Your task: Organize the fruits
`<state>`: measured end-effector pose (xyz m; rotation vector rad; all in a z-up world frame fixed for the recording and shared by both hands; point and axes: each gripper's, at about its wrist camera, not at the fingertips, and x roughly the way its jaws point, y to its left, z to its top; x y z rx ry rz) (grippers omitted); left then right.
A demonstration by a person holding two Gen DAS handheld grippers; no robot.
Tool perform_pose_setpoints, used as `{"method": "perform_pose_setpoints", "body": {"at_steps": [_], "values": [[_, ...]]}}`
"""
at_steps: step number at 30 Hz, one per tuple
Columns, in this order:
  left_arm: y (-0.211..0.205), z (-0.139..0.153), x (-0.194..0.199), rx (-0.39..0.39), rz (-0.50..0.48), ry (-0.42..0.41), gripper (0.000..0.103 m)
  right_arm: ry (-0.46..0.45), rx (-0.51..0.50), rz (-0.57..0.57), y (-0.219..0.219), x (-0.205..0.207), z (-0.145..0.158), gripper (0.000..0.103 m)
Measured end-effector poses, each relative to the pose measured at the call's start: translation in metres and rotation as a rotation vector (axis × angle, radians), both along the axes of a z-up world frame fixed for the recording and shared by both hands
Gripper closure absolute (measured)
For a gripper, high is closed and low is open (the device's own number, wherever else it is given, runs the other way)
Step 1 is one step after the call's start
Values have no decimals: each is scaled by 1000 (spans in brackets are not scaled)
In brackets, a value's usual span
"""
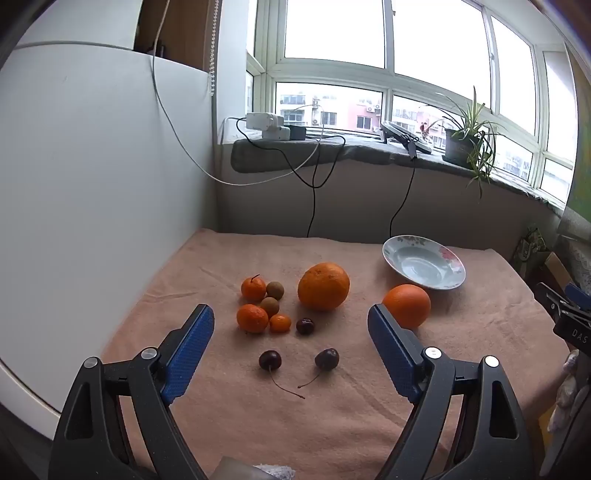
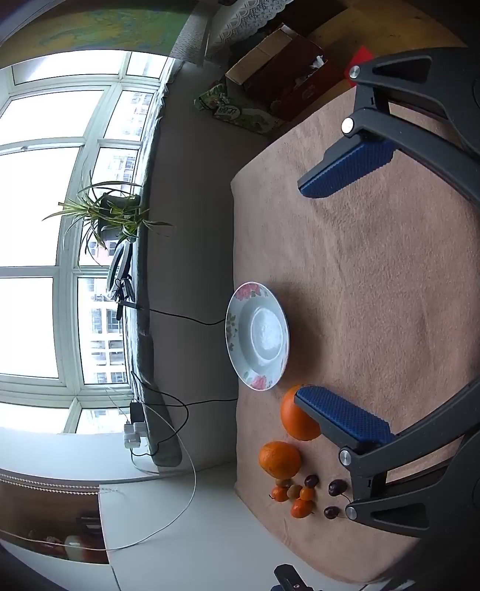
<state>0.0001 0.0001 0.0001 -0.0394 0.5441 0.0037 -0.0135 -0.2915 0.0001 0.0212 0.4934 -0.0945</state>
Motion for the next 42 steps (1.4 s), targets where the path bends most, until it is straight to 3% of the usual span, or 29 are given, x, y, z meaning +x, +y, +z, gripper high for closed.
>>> {"method": "perform_pose_setpoints", "body": {"at_steps": [42], "values": [[-1,4,-3,-24,9,-9,18,11,48,20,2,1,-1,0]]}}
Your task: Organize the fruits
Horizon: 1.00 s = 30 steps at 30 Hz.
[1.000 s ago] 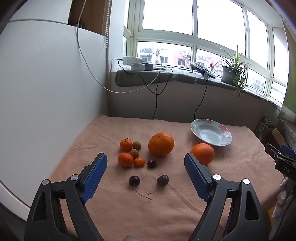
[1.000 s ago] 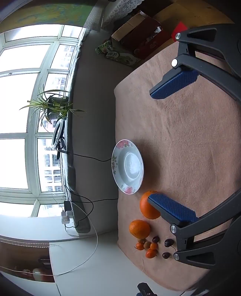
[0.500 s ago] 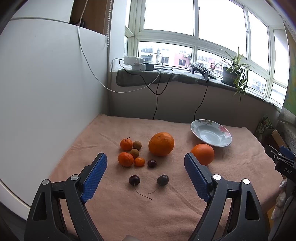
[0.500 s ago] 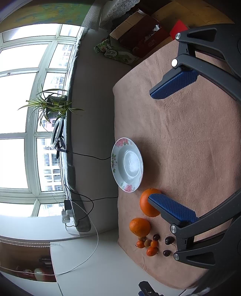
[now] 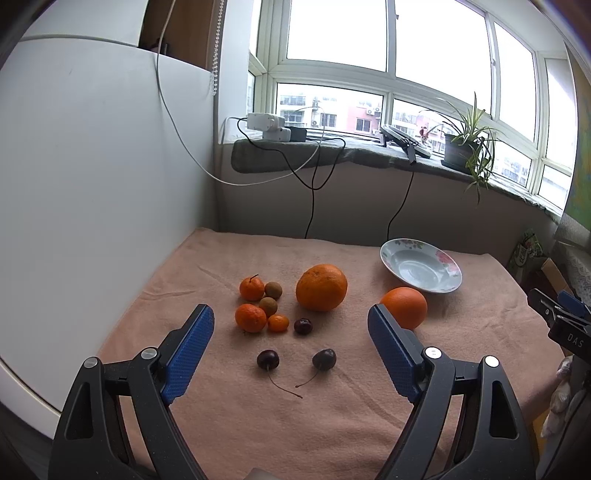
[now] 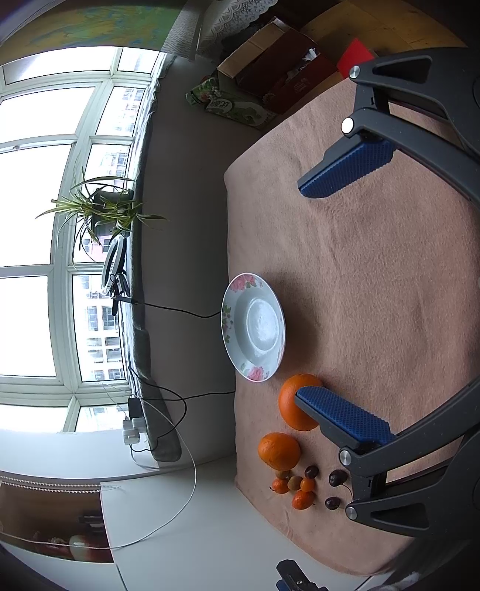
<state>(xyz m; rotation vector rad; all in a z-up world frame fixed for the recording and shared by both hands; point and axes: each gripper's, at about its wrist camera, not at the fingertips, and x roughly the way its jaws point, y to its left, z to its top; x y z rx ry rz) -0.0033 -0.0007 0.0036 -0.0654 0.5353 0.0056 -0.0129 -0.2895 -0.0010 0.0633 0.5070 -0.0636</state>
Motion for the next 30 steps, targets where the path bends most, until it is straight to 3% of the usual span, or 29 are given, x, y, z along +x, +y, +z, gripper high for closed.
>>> {"method": "perform_pose_setpoints", "body": {"at_steps": [30], "values": [[-3,2,2,-4,-7,4,18,11,8,9,6,3,-2,0]]}}
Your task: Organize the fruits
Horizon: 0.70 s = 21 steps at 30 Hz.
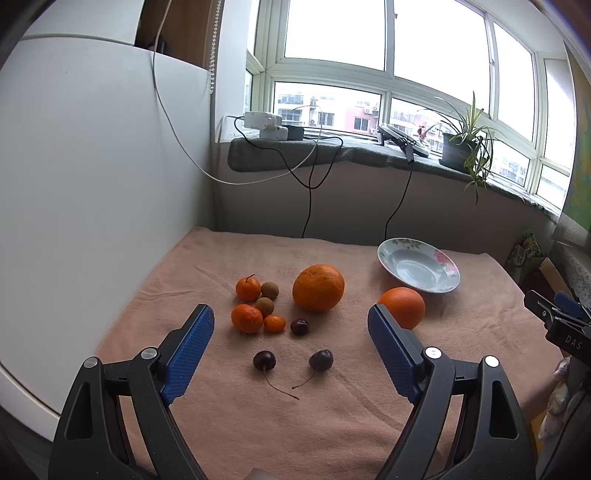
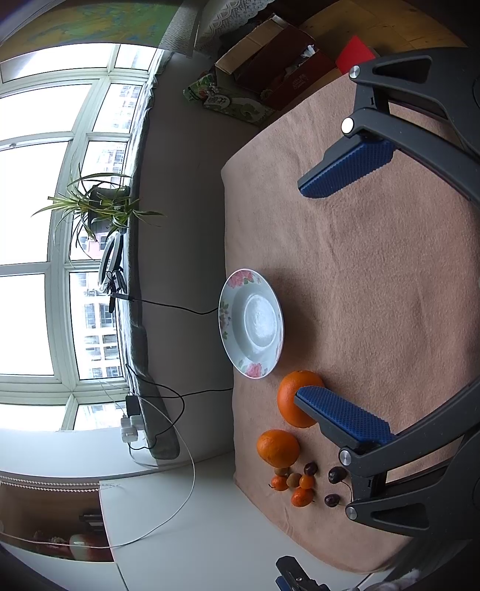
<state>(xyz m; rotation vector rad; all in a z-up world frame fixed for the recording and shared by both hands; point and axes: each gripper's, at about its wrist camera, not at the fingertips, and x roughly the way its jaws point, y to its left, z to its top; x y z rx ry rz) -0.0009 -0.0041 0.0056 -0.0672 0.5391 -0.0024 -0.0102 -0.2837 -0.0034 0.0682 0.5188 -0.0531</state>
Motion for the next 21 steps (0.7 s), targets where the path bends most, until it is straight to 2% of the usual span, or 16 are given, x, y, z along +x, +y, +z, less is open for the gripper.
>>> {"method": "perform_pose_setpoints", "body": {"at_steps": [21], "values": [[0,-13,10,-31,-30,28,18,54,33,27,-5,15,-10,0]]}}
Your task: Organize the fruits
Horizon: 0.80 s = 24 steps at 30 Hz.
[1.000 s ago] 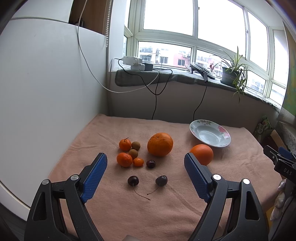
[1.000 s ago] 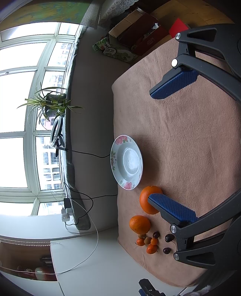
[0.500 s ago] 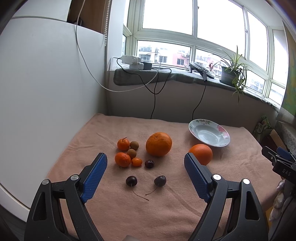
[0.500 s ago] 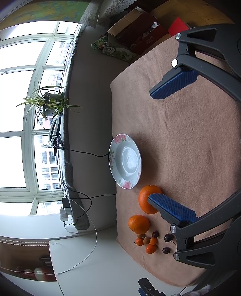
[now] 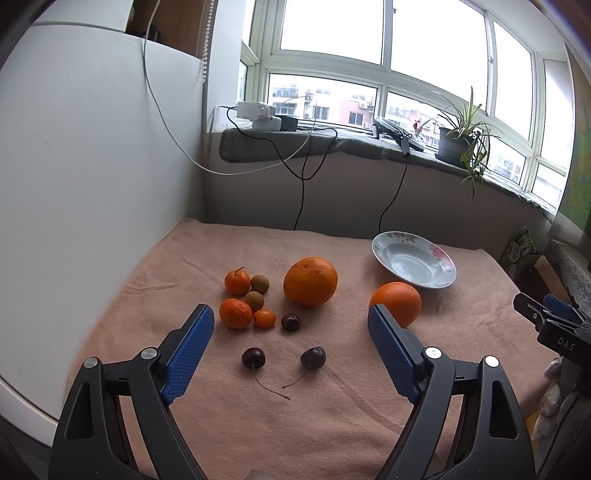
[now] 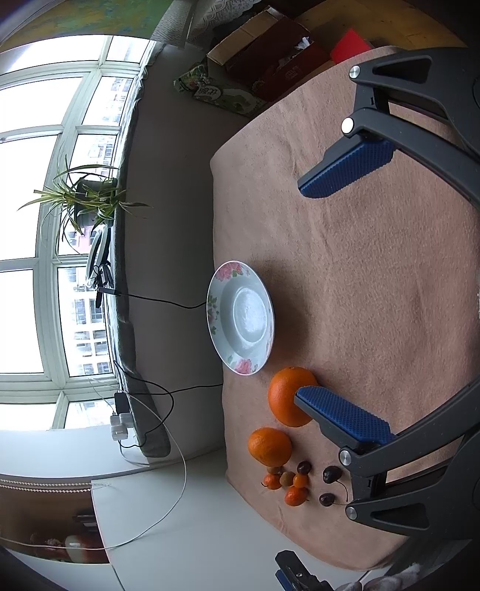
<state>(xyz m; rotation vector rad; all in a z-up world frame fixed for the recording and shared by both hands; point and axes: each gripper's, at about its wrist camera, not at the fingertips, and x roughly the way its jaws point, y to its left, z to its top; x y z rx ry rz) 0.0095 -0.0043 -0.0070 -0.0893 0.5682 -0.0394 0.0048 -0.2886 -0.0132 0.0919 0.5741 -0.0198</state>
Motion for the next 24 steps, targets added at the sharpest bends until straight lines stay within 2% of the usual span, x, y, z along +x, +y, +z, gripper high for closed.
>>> {"method": "perform_pose_setpoints", "body": {"at_steps": [10,16,24], "values": [[-7,-15,15,-53,-70,47,18,37,55,85,4,20,-11,0],[-16,-26,29,-112,-139,90,18,79,109,168,10,43,-16,0],[-34,-39,49,-111,-222,129,18,151,163,276,21,78,-27,0]]}}
